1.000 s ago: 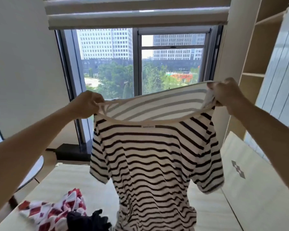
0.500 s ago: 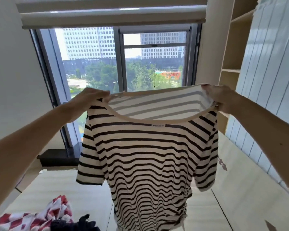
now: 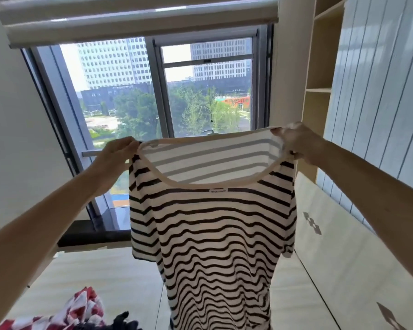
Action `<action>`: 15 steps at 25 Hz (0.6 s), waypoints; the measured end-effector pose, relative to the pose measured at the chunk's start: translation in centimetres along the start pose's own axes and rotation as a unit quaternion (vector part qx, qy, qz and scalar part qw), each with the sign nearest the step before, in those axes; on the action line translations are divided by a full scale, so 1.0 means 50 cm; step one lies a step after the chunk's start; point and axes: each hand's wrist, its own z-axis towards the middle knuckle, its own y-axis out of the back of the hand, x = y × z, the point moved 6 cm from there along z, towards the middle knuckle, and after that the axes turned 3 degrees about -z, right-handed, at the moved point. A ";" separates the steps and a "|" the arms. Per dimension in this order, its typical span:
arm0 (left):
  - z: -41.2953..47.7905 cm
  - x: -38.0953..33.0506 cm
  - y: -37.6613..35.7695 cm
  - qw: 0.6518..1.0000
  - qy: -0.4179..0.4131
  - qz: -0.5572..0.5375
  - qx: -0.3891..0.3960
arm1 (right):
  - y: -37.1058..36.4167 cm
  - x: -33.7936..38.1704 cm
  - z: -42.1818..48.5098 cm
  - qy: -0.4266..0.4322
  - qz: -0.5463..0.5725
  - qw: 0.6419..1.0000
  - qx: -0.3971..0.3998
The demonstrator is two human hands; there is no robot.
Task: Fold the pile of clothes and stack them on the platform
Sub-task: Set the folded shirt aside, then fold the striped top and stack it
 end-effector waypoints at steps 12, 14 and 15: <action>-0.027 -0.032 0.028 0.960 -0.102 0.260 -0.015 | -0.008 -0.015 -0.031 0.266 -0.170 0.936 0.154; -0.059 -0.020 0.035 0.951 -0.101 0.293 0.000 | -0.027 -0.054 -0.045 0.305 -0.248 0.898 0.199; -0.078 -0.015 0.037 0.947 -0.092 0.306 0.007 | -0.035 -0.071 -0.054 0.320 -0.298 0.875 0.207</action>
